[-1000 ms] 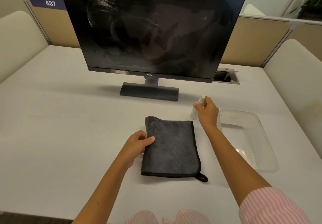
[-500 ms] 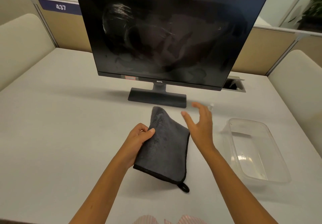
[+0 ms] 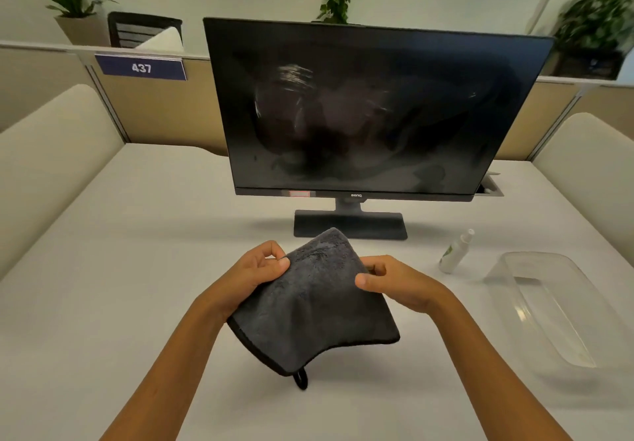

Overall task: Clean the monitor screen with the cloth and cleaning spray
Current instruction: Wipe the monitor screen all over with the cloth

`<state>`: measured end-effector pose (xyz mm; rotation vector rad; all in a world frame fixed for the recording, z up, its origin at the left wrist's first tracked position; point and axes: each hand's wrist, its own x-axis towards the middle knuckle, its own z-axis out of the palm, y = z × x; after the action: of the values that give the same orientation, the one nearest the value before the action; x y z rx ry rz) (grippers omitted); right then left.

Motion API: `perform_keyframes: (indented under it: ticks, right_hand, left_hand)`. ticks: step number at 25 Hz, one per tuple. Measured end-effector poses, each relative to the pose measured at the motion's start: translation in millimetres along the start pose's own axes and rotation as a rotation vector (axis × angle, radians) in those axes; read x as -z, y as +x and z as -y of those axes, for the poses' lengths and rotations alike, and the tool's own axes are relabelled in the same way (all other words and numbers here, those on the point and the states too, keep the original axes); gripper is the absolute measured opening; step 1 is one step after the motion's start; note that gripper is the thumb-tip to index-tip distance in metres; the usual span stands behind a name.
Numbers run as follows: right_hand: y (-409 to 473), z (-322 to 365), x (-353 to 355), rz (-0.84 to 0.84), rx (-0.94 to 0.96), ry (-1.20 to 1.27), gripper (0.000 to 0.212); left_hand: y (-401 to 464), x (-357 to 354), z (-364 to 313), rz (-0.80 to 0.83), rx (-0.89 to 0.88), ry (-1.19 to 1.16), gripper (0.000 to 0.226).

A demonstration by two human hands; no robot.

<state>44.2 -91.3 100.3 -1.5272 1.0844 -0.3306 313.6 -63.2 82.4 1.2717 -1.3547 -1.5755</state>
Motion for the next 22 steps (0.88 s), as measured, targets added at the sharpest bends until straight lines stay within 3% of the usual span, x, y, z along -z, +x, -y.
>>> perform_keyframes:
  ticks: [2, 6, 9, 12, 15, 18, 22]
  right_hand:
    - [6.8, 13.2, -15.3, 0.032, 0.039, 0.048, 0.032]
    - [23.6, 24.0, -45.5, 0.047, 0.059, 0.25, 0.068]
    - [28.5, 27.5, -65.2, 0.065, 0.085, 0.49, 0.061]
    - [36.7, 42.5, -87.0, -0.136, 0.13, 0.592, 0.037]
    - [45.1, 69.3, -94.7, -0.295, 0.177, 0.587, 0.034]
    - [55.9, 97.3, -99.8, -0.536, 0.255, 0.522, 0.012]
    - [76.4, 122.9, -101.3, -1.059, 0.404, 0.427, 0.01]
  left_hand:
    - [1.1, 25.5, -5.4, 0.014, -0.013, 0.023, 0.031]
    - [5.5, 61.9, -16.5, 0.088, -0.026, 0.044, 0.029]
    - [11.9, 76.3, -24.7, 0.113, -0.04, 0.072, 0.017]
    - [21.5, 92.7, -35.2, 0.097, -0.059, 0.18, 0.006]
    - [35.8, 102.6, -45.4, 0.02, -0.088, 0.275, 0.012]
    - [50.1, 113.9, -55.3, -0.178, -0.174, 0.297, 0.015]
    - [72.8, 137.3, -81.5, -0.518, -0.312, 0.232, 0.021]
